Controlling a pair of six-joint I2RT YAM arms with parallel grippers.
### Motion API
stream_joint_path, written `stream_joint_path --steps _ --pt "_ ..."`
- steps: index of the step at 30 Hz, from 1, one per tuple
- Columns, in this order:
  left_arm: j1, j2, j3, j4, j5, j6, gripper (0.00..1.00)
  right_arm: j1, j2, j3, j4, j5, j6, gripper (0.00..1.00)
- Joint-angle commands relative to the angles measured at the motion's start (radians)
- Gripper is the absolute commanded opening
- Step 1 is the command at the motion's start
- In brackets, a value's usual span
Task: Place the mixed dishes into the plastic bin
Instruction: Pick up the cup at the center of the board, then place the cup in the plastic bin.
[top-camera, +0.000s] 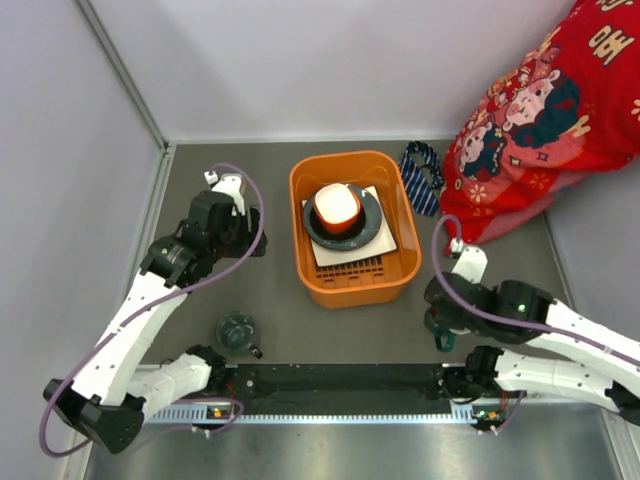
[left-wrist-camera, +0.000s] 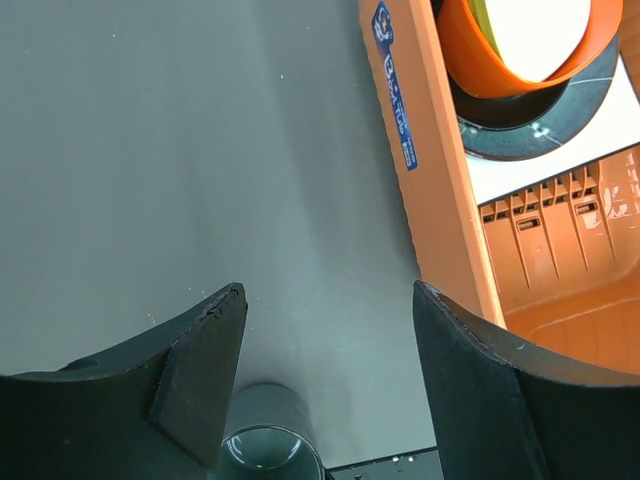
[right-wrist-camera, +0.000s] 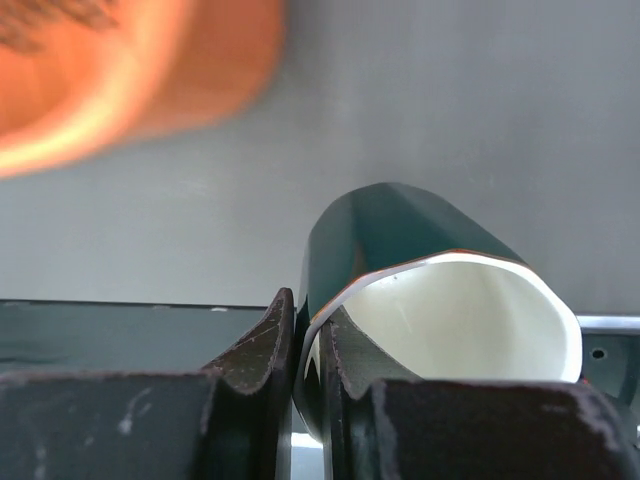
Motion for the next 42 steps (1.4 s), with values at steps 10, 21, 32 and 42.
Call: stream_joint_path --steps 10,21,32,42 --pt "0.001 -0.035 -0.05 0.046 -0.033 -0.024 0.73 0.014 0.235 0.595 0.108 0.173 -0.385 0.0" --pt "0.001 -0.076 -0.064 0.04 -0.036 -0.031 0.73 -0.188 0.562 0.895 0.295 -0.142 -0.675 0.0" --pt "0.001 -0.075 -0.062 0.043 -0.028 -0.021 0.73 -0.291 0.783 0.968 0.196 -0.131 -0.637 0.0" --pt "0.001 -0.07 -0.081 0.064 -0.028 -0.019 0.74 -0.293 0.759 0.766 0.194 -0.083 -0.517 0.0"
